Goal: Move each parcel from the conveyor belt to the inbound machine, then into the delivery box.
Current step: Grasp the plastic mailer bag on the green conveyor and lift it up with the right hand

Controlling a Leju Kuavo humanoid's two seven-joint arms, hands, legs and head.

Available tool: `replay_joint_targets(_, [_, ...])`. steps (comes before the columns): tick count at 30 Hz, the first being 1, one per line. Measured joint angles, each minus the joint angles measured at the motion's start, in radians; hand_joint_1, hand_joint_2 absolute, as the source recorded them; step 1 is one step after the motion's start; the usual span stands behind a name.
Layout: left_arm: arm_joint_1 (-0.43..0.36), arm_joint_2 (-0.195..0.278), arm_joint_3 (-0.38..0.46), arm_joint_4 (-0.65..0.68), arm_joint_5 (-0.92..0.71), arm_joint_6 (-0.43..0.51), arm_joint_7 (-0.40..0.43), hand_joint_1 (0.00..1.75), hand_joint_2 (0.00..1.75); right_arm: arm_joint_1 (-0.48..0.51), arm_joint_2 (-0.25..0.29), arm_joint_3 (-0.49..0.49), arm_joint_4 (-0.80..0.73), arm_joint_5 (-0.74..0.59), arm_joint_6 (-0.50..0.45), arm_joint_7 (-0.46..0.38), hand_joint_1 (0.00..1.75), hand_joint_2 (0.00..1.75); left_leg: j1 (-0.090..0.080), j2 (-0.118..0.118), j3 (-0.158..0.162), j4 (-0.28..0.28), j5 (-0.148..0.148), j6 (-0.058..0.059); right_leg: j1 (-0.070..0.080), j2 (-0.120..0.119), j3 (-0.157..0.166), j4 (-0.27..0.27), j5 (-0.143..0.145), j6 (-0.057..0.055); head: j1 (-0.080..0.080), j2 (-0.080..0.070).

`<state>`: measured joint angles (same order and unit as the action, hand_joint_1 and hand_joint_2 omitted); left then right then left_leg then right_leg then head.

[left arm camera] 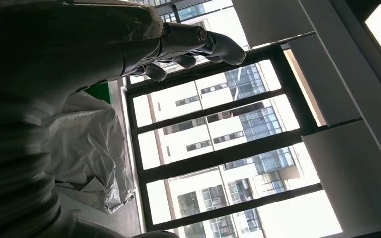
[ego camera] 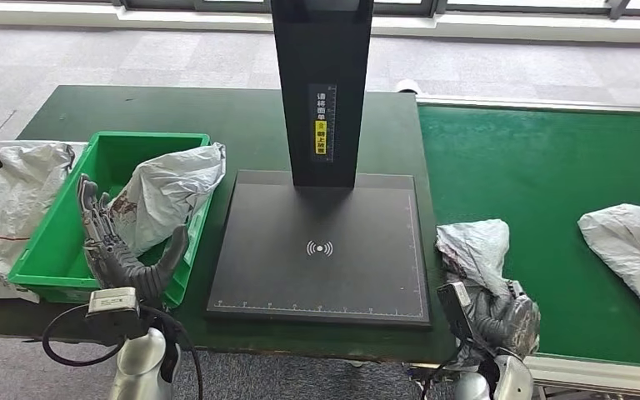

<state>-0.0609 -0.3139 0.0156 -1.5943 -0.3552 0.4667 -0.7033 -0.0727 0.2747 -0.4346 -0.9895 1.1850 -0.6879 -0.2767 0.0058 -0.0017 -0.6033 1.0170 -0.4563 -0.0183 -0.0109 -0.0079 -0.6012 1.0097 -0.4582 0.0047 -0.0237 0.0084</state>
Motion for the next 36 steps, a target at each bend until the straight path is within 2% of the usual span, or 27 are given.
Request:
replay_joint_targets(2, [-0.003,0.0,0.0,0.011,0.005,0.007,0.0,0.0,1.75,0.026,0.022,-0.005,-0.127,-0.135,-0.007,-0.143,1.75,1.75,0.0,0.0,0.0,0.0,0.0,0.0,0.0,0.0,-0.001,0.0,0.0,0.0,0.0,0.0])
replay_joint_targets(4, [-0.008,0.0,0.0,0.028,0.012,0.01,0.0,0.0,1.75,0.055,0.037,-0.005,-0.266,-0.245,-0.009,-0.225,1.75,1.75,0.0,0.0,0.0,0.0,0.0,0.0,0.0,0.0,0.0,0.0,0.0,0.0,0.0,0.0])
replay_joint_targets(9, [-0.023,0.0,-0.002,0.07,0.019,0.028,0.0,0.0,1.75,0.111,0.052,0.015,-0.559,-0.341,-0.011,-0.284,1.75,1.75,-0.001,0.002,0.001,0.0,-0.001,0.001,0.0,0.001,0.0,0.0,0.0,0.0,0.0,0.0])
replay_joint_targets(16, [-0.026,0.0,-0.004,0.086,0.029,0.039,0.0,0.0,1.75,0.141,0.054,0.049,-0.772,-0.421,-0.011,-0.38,1.75,1.75,-0.001,0.002,0.002,0.0,-0.001,0.001,0.0,0.002,0.0,0.0,0.0,0.0,0.0,0.0])
replay_joint_targets(22, [-0.03,0.001,-0.015,0.096,0.044,0.05,0.0,0.0,1.75,0.14,0.054,0.127,-0.843,-0.359,-0.009,-0.365,1.75,1.75,0.0,0.003,0.002,0.0,-0.001,0.001,0.0,0.003,0.002,0.0,0.0,0.0,0.0,0.0])
replay_joint_targets(26, [-0.032,0.001,-0.023,0.098,0.051,0.052,0.0,0.0,1.75,0.121,0.054,0.193,-0.81,-0.276,-0.006,-0.332,1.75,1.75,0.0,0.003,0.003,0.0,-0.001,0.001,0.0,0.003,0.002,0.0,0.0,0.0,0.0,0.0])
replay_joint_targets(36, [-0.035,0.001,-0.031,0.102,0.044,0.029,0.001,0.0,1.75,0.113,0.052,0.303,-0.773,-0.209,-0.007,-0.285,1.75,1.75,0.0,0.003,0.003,0.0,-0.001,0.001,0.0,0.003,0.002,0.0,0.0,0.0,0.0,0.0])
